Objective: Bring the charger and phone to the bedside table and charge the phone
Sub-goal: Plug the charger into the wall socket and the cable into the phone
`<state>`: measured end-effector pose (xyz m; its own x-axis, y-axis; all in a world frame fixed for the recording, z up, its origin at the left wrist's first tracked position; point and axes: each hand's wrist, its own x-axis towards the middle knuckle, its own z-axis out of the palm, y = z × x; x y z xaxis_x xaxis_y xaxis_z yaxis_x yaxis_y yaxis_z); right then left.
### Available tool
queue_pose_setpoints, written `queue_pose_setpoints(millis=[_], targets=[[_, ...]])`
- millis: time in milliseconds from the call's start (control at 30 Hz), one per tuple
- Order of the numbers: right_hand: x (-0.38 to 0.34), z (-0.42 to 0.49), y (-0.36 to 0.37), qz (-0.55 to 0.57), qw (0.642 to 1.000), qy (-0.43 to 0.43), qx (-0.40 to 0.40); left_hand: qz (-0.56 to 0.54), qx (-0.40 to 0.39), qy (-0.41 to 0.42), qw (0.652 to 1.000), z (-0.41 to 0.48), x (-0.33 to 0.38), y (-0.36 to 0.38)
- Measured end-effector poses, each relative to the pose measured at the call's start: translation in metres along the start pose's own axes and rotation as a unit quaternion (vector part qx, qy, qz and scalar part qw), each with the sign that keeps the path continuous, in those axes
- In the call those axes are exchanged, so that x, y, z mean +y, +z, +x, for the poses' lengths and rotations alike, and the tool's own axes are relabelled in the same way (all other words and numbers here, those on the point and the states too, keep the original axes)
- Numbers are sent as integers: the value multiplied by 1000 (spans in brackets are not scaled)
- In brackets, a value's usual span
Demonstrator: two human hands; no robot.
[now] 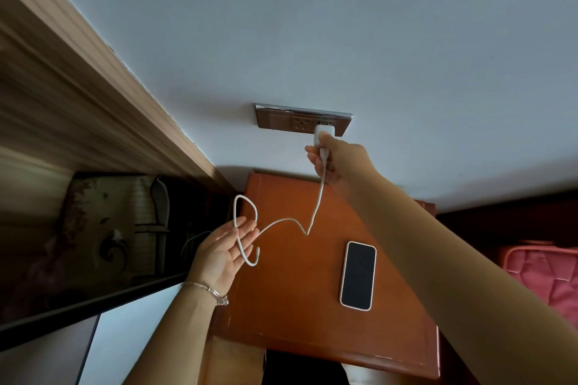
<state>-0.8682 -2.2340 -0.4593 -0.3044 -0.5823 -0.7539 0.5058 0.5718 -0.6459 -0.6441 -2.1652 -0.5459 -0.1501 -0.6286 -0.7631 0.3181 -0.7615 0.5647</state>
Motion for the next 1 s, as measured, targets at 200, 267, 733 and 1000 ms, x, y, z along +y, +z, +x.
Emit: queue_pose_setpoints(millis=[200, 267, 733, 1000], targets=[[-15, 0, 9, 116, 993, 29, 23, 12, -11, 11, 1000, -3, 19, 5], [-17, 0, 9, 118, 992, 31, 33, 8, -15, 12, 1000, -2, 22, 9], [-7, 2, 12, 50, 998, 24, 42, -11, -35, -3, 999, 1, 27, 32], [-3, 7, 10, 53, 998, 2, 45, -28, -23, -18, 999, 4, 27, 33]])
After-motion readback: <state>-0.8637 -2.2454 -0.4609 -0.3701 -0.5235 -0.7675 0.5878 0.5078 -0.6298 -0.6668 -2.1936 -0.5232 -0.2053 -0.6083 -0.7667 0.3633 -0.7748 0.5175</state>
